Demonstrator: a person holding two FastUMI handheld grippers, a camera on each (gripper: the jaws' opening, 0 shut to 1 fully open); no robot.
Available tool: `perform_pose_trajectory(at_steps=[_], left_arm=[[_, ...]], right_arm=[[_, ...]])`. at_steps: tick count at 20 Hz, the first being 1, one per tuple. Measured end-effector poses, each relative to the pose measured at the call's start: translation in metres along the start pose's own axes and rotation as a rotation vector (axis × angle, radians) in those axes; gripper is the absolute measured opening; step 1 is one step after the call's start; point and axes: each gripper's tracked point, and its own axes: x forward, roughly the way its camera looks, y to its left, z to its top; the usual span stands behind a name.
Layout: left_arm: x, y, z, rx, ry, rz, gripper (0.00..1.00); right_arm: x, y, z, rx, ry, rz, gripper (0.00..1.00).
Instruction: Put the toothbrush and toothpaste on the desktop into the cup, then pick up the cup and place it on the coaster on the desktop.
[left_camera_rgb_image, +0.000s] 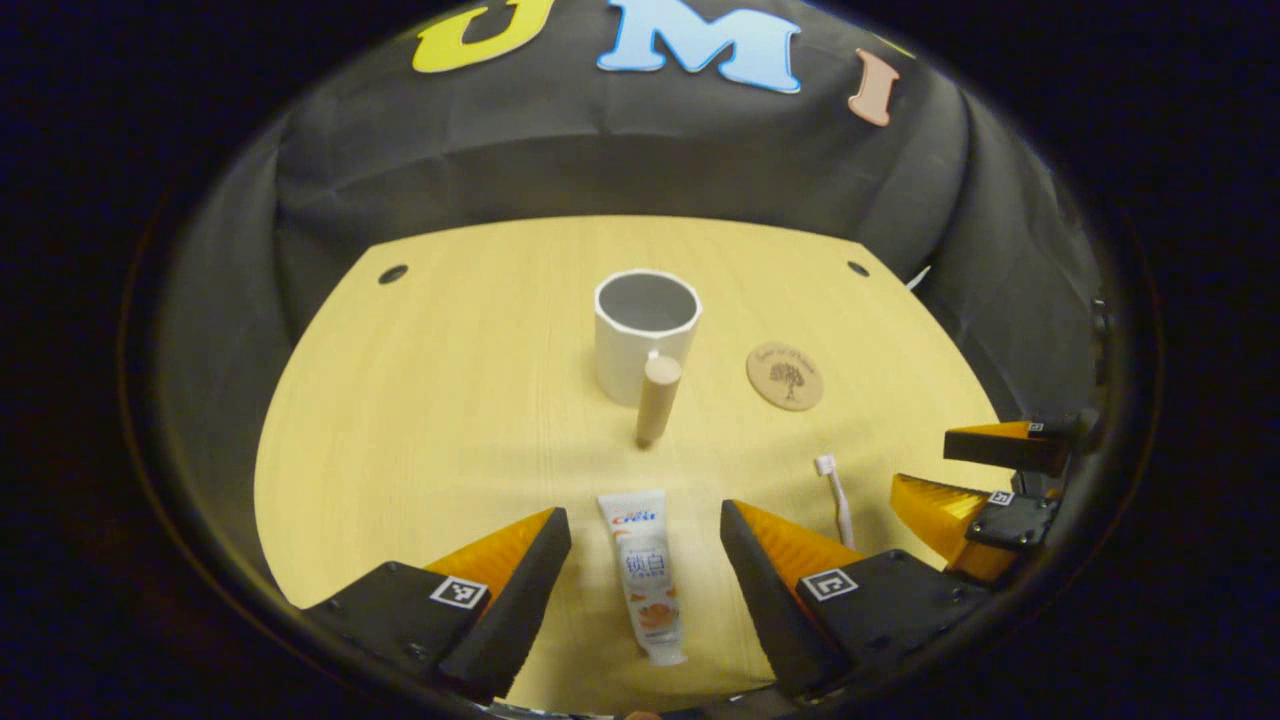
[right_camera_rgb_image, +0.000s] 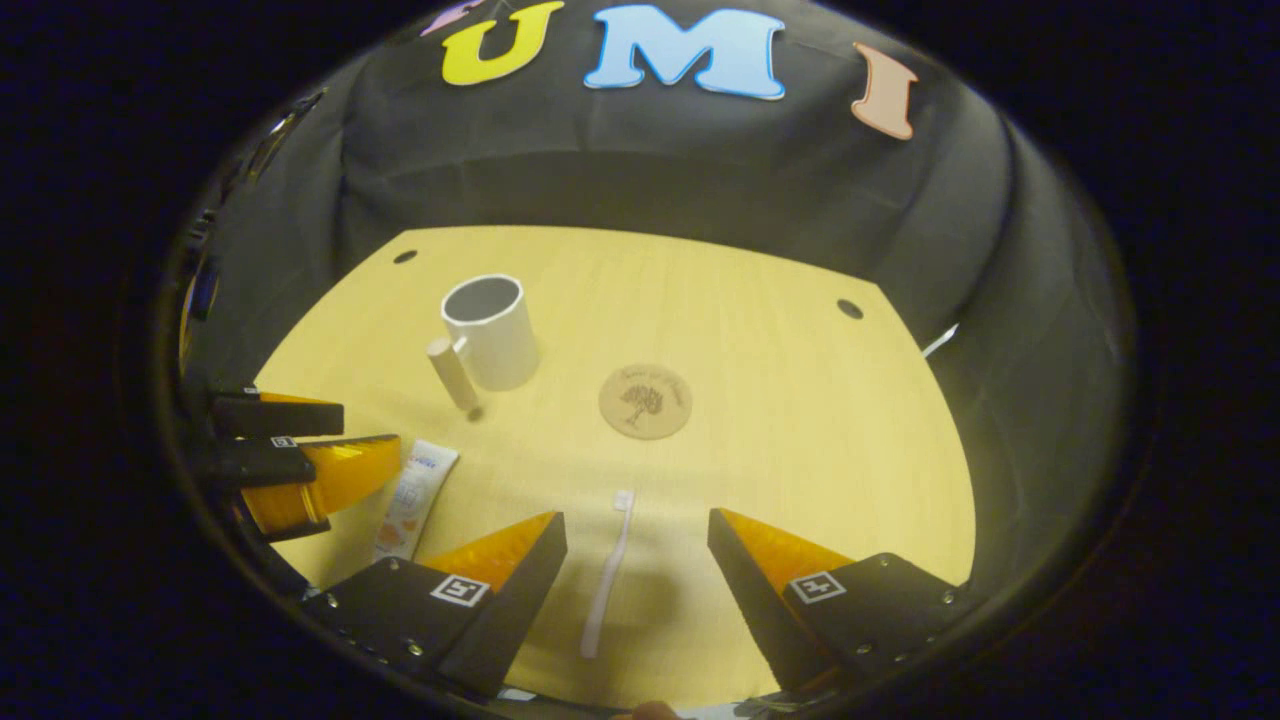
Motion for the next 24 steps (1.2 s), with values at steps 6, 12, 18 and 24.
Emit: perform_pose_trajectory(at_steps=[6, 12, 18, 24], left_arm=[[0.02, 0.006, -0.044, -0.02, 0.25, 0.015, 0.99], [0.036, 0.004, -0.065, -0.023, 0.367, 0.015, 1.0], [0.046, 0.001, -0.077, -0.07, 0.426, 0.021, 0.83], [0.048, 0.004, -0.075, -0.025, 0.421, 0.036, 0.59]], right_arm=[[0.031, 0.016, -0.049, 0.045, 0.26, 0.064, 0.93], [0.051, 0.023, -0.068, 0.119, 0.378, 0.094, 0.95], [0.057, 0.024, -0.076, 0.12, 0.446, 0.075, 0.81], [0.055, 0.017, -0.075, 0.08, 0.457, 0.054, 0.62]])
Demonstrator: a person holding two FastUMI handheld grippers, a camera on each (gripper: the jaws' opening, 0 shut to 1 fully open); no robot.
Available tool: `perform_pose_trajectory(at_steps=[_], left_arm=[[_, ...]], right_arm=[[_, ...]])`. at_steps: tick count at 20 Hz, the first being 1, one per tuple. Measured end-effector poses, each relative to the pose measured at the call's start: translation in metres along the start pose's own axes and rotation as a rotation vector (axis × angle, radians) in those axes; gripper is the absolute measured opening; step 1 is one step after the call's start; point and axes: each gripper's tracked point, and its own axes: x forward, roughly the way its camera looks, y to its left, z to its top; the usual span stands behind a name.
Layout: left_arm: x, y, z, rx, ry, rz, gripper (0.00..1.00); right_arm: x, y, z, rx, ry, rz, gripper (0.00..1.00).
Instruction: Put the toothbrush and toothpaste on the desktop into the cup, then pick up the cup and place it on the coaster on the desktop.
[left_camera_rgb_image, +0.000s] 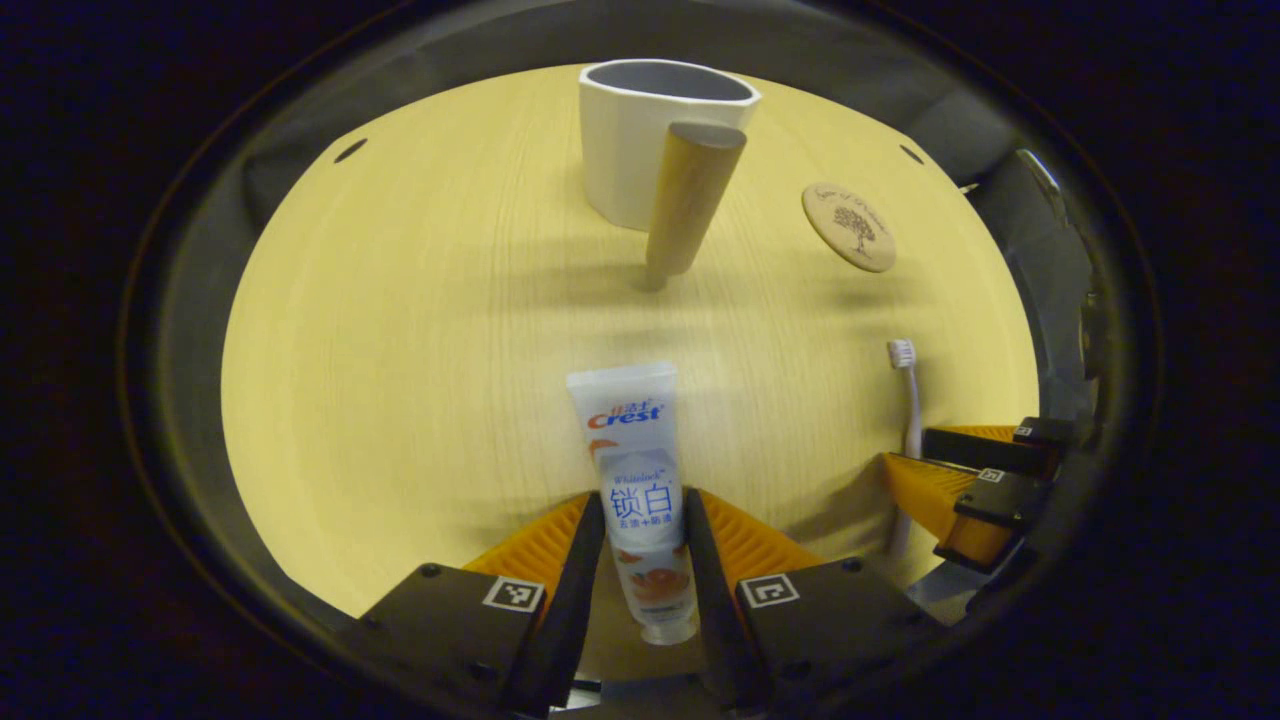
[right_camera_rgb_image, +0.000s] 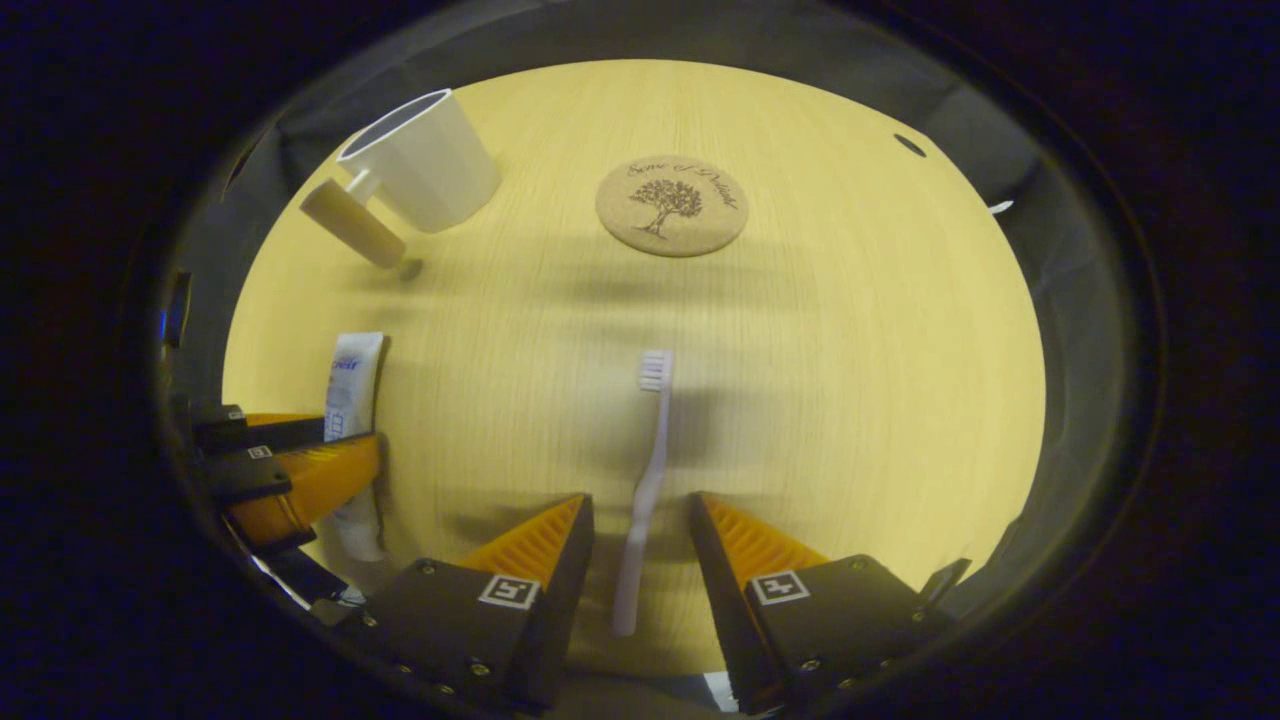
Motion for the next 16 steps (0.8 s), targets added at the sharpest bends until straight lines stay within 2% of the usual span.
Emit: perform_pose_trajectory(at_steps=[2, 3, 5, 7, 9, 10, 12, 13, 14, 16], left_arm=[[0.0, -0.001, -0.001, 0.017, -0.004, -0.002, 0.52], [-0.001, -0.001, 0.0, 0.025, -0.01, -0.001, 0.48], [-0.002, 0.0, 0.001, 0.038, -0.016, 0.006, 0.46], [0.0, -0.001, 0.0, 0.044, -0.019, 0.005, 0.38], [-0.001, -0.001, 0.0, 0.046, -0.027, -0.006, 0.39], [-0.002, -0.001, -0.001, 0.053, -0.026, -0.01, 0.4], [-0.003, 0.0, 0.001, 0.03, -0.05, -0.02, 0.28], [-0.005, 0.0, 0.002, 0.021, -0.074, -0.02, 0.29], [-0.004, -0.002, 0.003, 0.018, -0.083, -0.038, 0.21], [-0.008, -0.004, 0.001, -0.003, -0.097, -0.068, 0.22]], right_arm=[[0.002, 0.0, -0.002, 0.032, 0.008, 0.007, 0.4], [0.002, -0.002, -0.002, 0.031, 0.005, 0.011, 0.39], [0.001, -0.004, -0.004, 0.012, 0.007, 0.018, 0.37], [-0.004, -0.007, 0.0, 0.014, -0.017, 0.018, 0.37], [0.002, -0.003, -0.003, 0.04, -0.008, 0.035, 0.1], [0.0, -0.004, 0.0, 0.046, -0.017, 0.045, 0.1], [0.006, -0.005, 0.009, 0.079, -0.046, 0.075, 0.1], [0.0, -0.003, 0.0, 0.089, -0.039, 0.096, 0.04], [0.0, -0.005, 0.0, 0.105, -0.041, 0.109, 0.04], [-0.002, -0.004, 0.001, 0.126, -0.058, 0.131, 0.04]])
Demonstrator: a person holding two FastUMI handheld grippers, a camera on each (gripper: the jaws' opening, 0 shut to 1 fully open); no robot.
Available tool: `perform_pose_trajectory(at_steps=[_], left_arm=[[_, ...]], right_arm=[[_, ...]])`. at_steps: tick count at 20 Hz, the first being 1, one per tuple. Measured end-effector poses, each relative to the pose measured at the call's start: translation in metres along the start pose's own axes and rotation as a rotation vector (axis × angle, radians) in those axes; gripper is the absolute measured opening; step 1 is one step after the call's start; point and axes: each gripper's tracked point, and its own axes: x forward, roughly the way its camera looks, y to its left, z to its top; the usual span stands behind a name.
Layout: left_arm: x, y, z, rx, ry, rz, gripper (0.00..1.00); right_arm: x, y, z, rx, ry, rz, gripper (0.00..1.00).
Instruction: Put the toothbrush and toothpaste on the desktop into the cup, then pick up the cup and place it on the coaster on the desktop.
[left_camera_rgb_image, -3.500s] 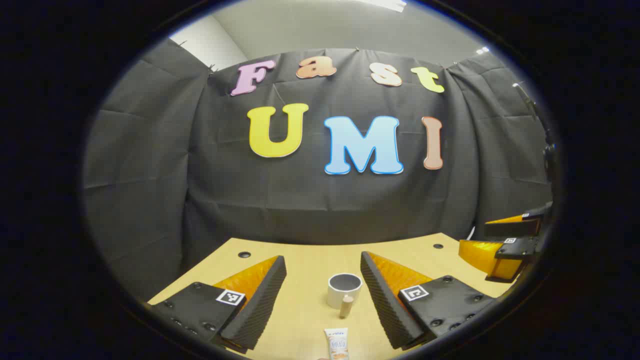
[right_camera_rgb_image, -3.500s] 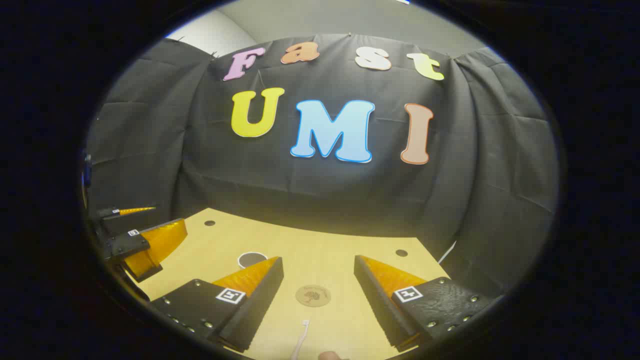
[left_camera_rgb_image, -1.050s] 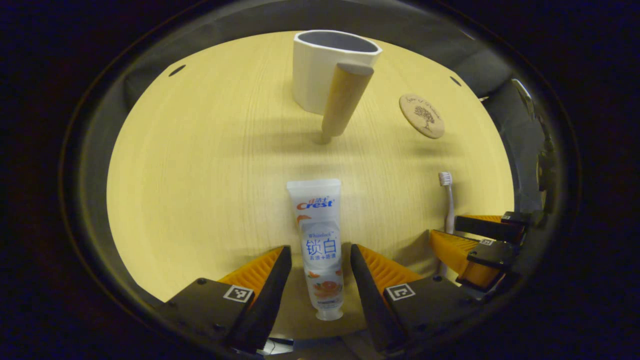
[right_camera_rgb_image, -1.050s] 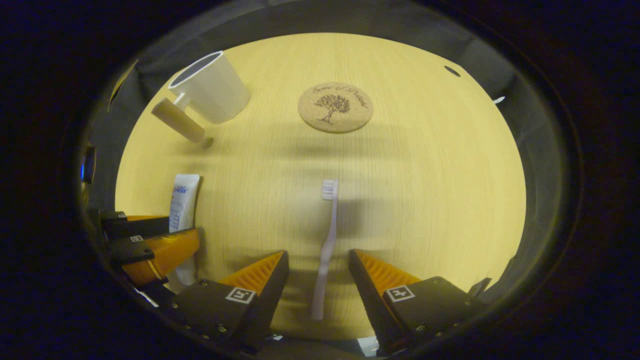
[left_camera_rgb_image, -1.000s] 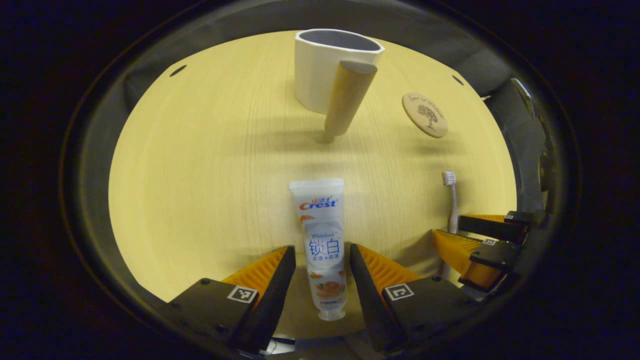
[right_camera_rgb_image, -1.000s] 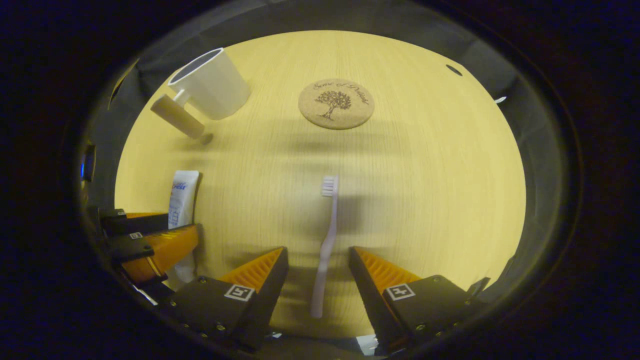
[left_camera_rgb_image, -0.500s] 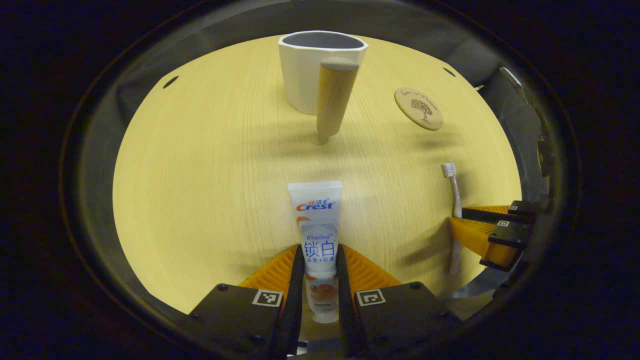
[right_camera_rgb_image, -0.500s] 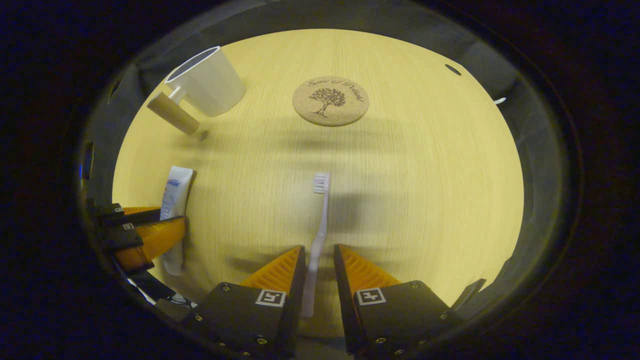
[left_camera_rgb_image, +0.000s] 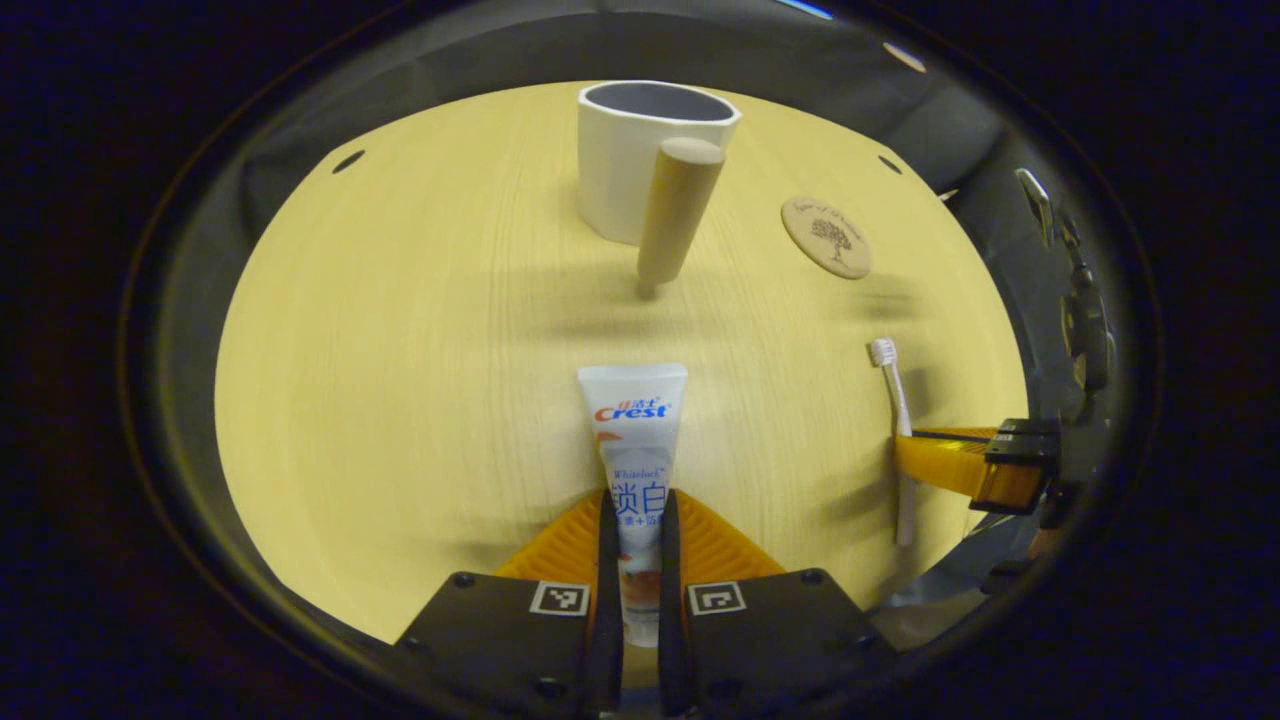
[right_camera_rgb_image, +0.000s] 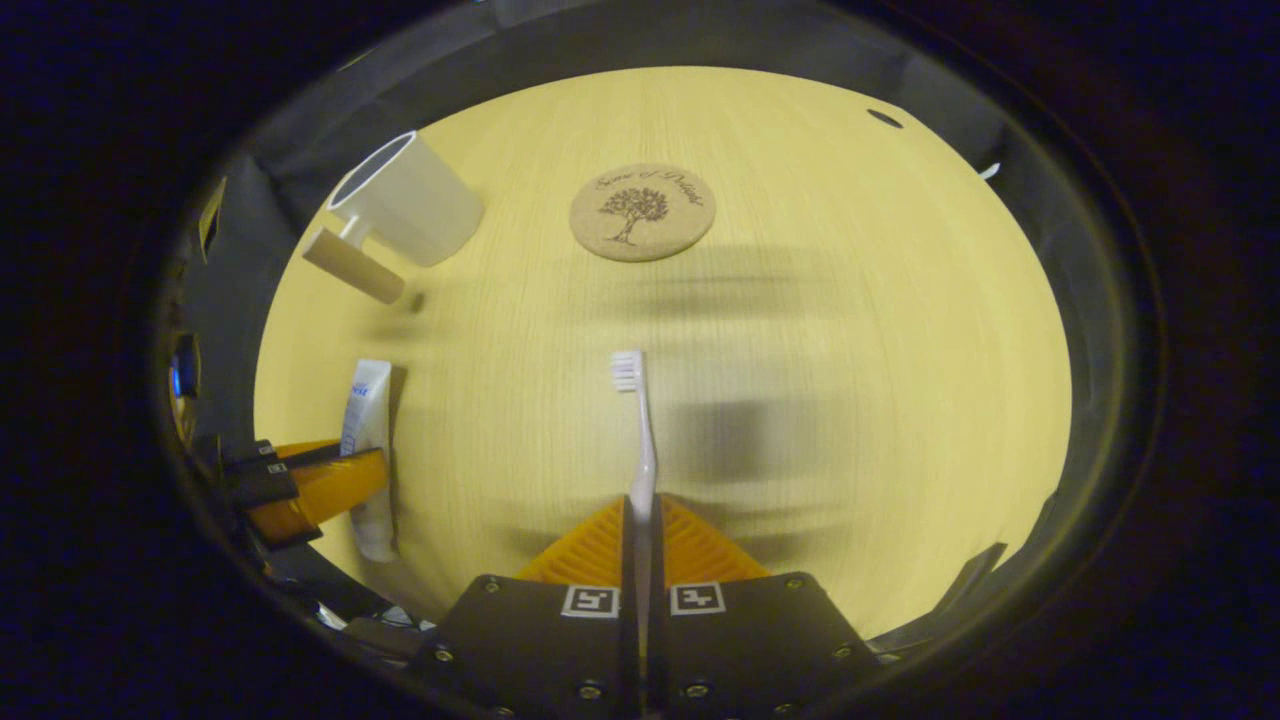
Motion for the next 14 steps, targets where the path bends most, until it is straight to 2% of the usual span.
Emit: perform_pose_trajectory(at_steps=[6, 14], left_arm=[[-0.012, -0.002, -0.006, -0.145, -0.079, -0.084, 0.22], [-0.088, 0.025, 0.048, -0.208, -0.377, -0.087, 0.21]], right_arm=[[-0.025, 0.01, 0.011, -0.007, -0.116, 0.061, 0.04], [-0.071, 0.024, 0.044, -0.081, -0.353, 0.083, 0.04]])
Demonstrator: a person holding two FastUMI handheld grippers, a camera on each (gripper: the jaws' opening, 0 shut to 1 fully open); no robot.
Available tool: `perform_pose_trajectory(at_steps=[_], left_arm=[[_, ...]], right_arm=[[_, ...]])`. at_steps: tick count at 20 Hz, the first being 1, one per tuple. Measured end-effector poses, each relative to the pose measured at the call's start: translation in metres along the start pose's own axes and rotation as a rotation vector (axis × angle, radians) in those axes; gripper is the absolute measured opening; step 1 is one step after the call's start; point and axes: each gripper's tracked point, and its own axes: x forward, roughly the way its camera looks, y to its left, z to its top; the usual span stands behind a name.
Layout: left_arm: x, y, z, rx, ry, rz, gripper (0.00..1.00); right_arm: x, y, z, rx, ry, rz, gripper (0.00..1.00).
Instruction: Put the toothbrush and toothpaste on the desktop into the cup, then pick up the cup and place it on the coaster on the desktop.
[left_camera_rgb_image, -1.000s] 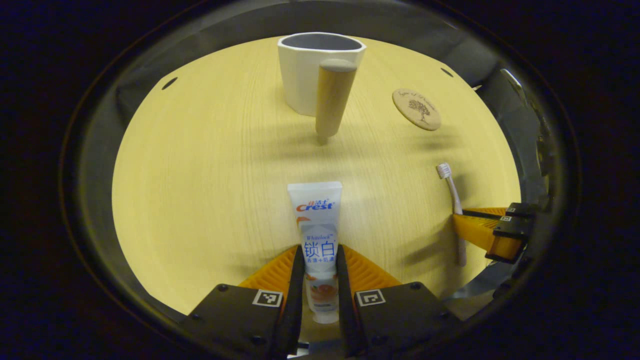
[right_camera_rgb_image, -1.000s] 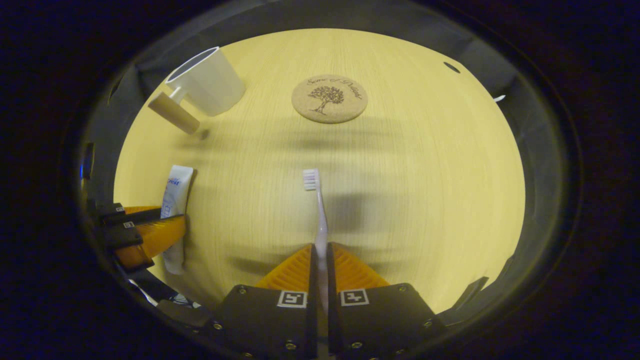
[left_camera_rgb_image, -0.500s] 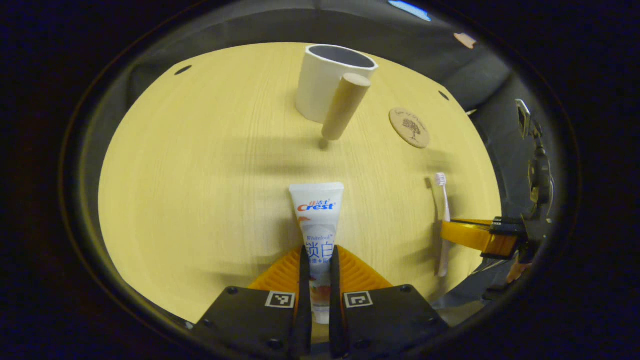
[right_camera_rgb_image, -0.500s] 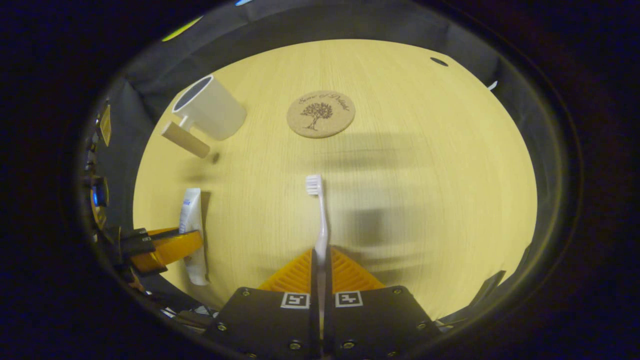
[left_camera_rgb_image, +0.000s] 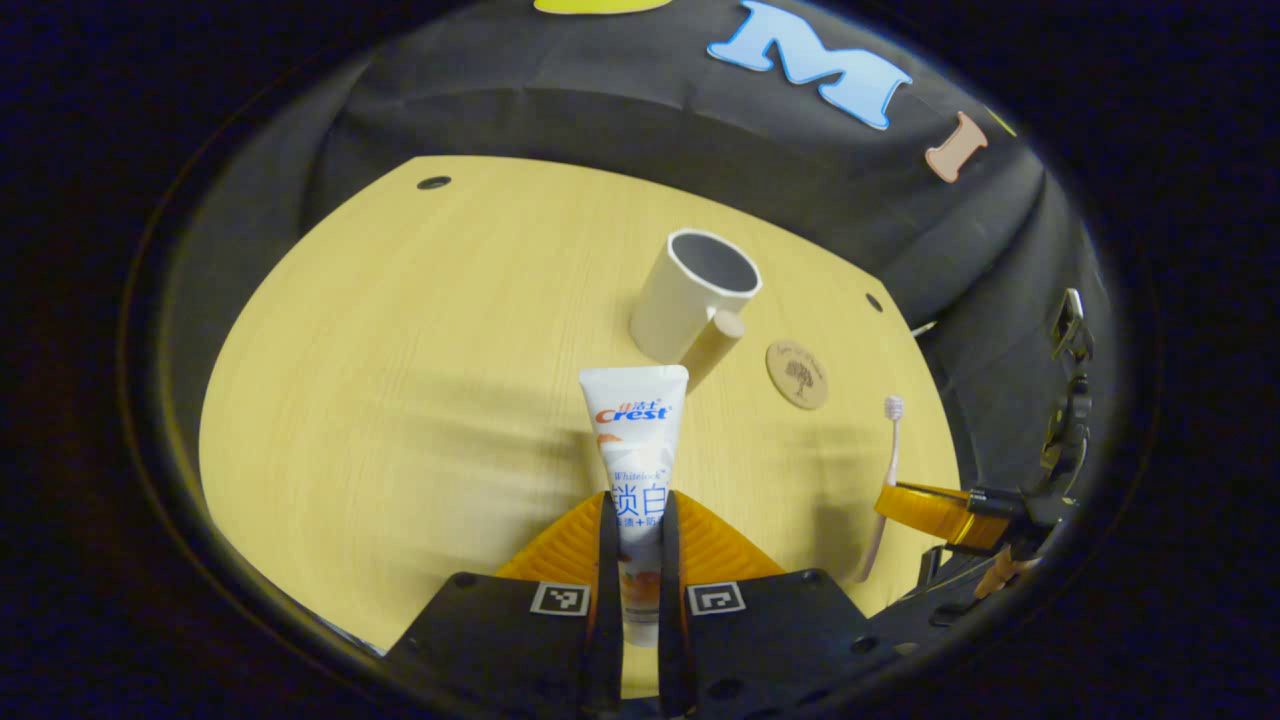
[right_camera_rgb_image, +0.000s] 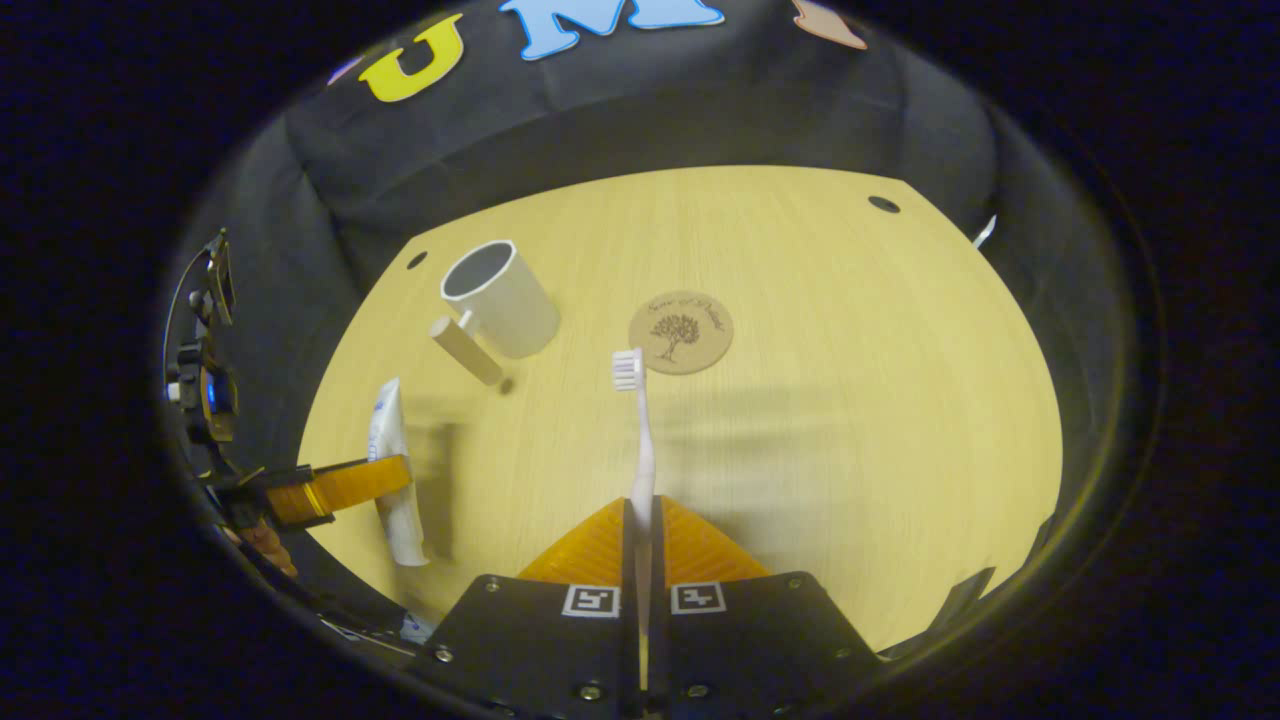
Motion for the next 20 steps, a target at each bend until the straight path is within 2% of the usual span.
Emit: perform_pose_trajectory(at_steps=[3, 4, 5, 11, 17, 20], left_arm=[[-0.018, -0.007, 0.04, 0.001, -0.124, -0.018, 0.21], [-0.03, -0.008, 0.052, -0.001, -0.167, -0.03, 0.21], [-0.04, -0.01, 0.061, -0.002, -0.202, -0.04, 0.21], [-0.078, -0.026, 0.108, -0.031, -0.416, -0.123, 0.21], [-0.081, -0.035, 0.144, -0.068, -0.563, -0.215, 0.21], [-0.054, -0.047, 0.166, -0.045, -0.579, -0.241, 0.21]], right_arm=[[-0.013, 0.011, 0.021, -0.022, -0.088, 0.027, 0.04], [-0.017, 0.013, 0.029, -0.029, -0.118, 0.032, 0.01], [-0.02, 0.016, 0.036, -0.034, -0.148, 0.035, 0.04], [-0.035, 0.034, 0.073, -0.062, -0.278, 0.055, 0.04], [-0.034, 0.042, 0.094, -0.079, -0.333, 0.034, 0.04], [-0.034, 0.046, 0.099, -0.077, -0.342, 0.024, 0.04]])
